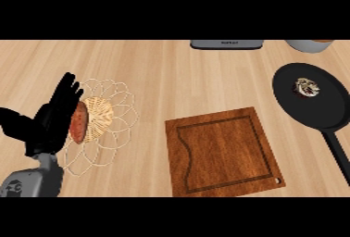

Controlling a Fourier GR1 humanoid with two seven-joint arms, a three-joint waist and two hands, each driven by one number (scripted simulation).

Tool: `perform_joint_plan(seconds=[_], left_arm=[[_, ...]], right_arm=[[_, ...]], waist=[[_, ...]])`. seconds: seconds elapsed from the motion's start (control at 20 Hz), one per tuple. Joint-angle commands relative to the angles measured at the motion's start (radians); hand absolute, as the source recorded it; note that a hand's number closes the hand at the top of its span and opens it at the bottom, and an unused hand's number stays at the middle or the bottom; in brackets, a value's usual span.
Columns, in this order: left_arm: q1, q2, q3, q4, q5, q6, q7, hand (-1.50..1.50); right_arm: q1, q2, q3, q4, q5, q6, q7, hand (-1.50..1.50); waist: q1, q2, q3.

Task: Pick the cupcake from the cutting board and place it in the pan

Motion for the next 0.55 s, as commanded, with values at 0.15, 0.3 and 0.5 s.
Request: perform_joint_plan(seconds=[0.15,0.3,0.5], left_arm=[[0.005,0.013,0.012,0.004,0.014,-0.021,0.007,0.00],[0.016,0.033,0.025,-0.013,0.024,-0.041,0.007,0.00],[-0.039,-0.004,0.000,0.037,-0.014,0.007,0.014,0.00]], right_arm=[[0.152,-0.086,-0.018,-0.009,-0.061,0.209,-0.111,-1.50],[0.157,-0.039,-0.011,-0.025,-0.073,0.150,-0.128,-1.50],[0.227,-0.075,0.003,-0.039,-0.083,0.197,-0.168,-1.50]], waist=[[0.003,-0.001,0.000],[0.011,0.000,0.000],[0.000,0.000,0.000]])
